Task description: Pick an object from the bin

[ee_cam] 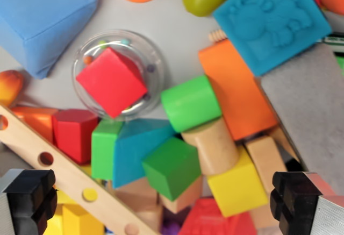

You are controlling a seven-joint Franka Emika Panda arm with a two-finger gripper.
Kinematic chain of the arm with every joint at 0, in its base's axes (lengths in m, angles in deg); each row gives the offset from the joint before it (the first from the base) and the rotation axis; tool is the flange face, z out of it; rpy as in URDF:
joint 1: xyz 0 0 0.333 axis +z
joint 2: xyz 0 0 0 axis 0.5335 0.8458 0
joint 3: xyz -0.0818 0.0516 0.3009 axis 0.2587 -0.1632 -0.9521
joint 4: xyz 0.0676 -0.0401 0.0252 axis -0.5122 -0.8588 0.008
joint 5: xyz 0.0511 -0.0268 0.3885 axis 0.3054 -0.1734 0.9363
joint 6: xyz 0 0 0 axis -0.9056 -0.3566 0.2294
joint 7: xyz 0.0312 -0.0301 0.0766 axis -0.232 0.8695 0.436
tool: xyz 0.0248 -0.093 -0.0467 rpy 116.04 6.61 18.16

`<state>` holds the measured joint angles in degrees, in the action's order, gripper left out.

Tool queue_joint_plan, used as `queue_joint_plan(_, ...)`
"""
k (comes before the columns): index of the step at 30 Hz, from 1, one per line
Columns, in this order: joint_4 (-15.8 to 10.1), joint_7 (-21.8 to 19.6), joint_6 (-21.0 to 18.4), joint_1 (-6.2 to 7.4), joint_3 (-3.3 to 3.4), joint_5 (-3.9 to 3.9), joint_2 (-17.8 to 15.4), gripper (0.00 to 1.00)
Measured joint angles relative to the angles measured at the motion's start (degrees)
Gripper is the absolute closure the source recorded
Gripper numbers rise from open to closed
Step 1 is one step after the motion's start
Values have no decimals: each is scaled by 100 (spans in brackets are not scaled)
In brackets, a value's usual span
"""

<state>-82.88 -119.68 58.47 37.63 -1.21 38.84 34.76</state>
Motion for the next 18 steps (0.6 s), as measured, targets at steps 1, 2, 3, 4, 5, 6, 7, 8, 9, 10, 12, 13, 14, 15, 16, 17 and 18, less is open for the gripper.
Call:
queue_joint_plan(1, -3, 23, 38, 15, -10, -7, 34, 0)
queue_joint_plan(2, -4, 46, 75, 31, -21, -16, 70, 0)
queue_joint_plan(3, -5, 68, 112, 48, -29, -25, 106, 0)
queue_joint_plan(4, -5, 82, 133, 58, -35, -31, 127, 0)
queue_joint_plan(5, -5, 107, 174, 73, -45, -40, 166, 0)
queue_joint_plan(6, -5, 130, 213, 91, -56, -52, 205, 0)
queue_joint_plan(7, -5, 151, 254, 109, -66, -64, 247, 0)
queue_joint_plan(8, -5, 170, 292, 127, -77, -77, 289, 0)
queue_joint_plan(9, -4, 194, 331, 146, -88, -89, 334, 0)
queue_joint_plan(10, -3, 216, 371, 163, -99, -102, 374, 0)
queue_joint_plan(12, 2, 250, 430, 190, -113, -119, 438, 0)
queue_joint_plan(13, 8, 271, 468, 208, -123, -131, 482, 0)
queue_joint_plan(14, 17, 294, 506, 226, -133, -144, 527, 0)
queue_joint_plan(15, 27, 318, 539, 246, -142, -157, 574, 0)
queue_joint_plan(16, 37, 341, 576, 265, -151, -170, 621, 0)
queue_joint_plan(17, 46, 361, 615, 284, -160, -186, 666, 0)
queue_joint_plan(18, 57, 382, 650, 303, -169, -200, 713, 0)
